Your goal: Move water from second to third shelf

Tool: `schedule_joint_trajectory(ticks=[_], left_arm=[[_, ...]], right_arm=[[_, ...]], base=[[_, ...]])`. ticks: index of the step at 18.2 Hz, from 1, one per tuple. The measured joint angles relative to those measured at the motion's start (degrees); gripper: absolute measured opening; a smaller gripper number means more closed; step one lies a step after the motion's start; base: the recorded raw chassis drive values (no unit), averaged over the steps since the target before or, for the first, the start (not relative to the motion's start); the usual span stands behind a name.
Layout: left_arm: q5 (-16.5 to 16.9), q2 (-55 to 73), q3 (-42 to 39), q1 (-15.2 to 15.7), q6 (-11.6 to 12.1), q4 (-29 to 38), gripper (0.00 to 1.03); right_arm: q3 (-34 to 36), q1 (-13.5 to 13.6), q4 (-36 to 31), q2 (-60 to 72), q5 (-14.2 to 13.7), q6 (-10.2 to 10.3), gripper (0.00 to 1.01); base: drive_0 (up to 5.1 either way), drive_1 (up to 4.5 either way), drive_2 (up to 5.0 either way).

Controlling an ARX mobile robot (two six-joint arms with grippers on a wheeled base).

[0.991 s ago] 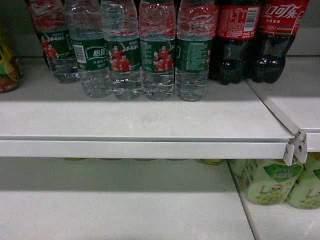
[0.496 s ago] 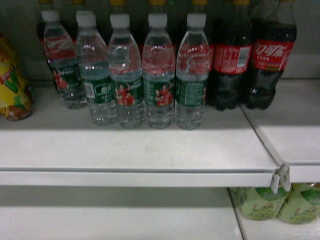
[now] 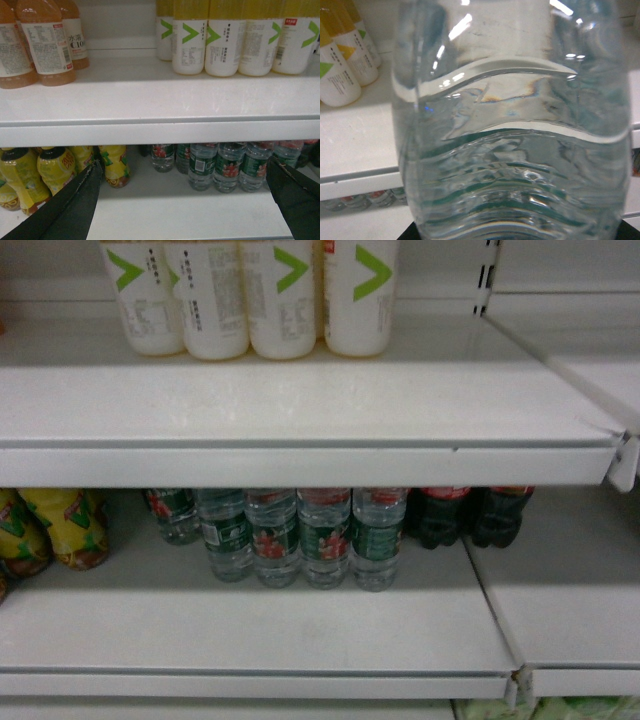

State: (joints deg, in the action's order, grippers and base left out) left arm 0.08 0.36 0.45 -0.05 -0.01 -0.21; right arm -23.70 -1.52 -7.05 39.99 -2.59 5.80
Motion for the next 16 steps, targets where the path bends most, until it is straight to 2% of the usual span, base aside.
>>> schedule_joint_trajectory(ticks=[16], left_arm=[[-0.1, 0.0, 0.0, 0.0, 0.0, 0.1, 0.98]], right_arm=[[-0.1, 0.0, -0.2, -0.1, 0.0, 0.0, 0.44]], base=[[0.0, 0.00, 0.0]])
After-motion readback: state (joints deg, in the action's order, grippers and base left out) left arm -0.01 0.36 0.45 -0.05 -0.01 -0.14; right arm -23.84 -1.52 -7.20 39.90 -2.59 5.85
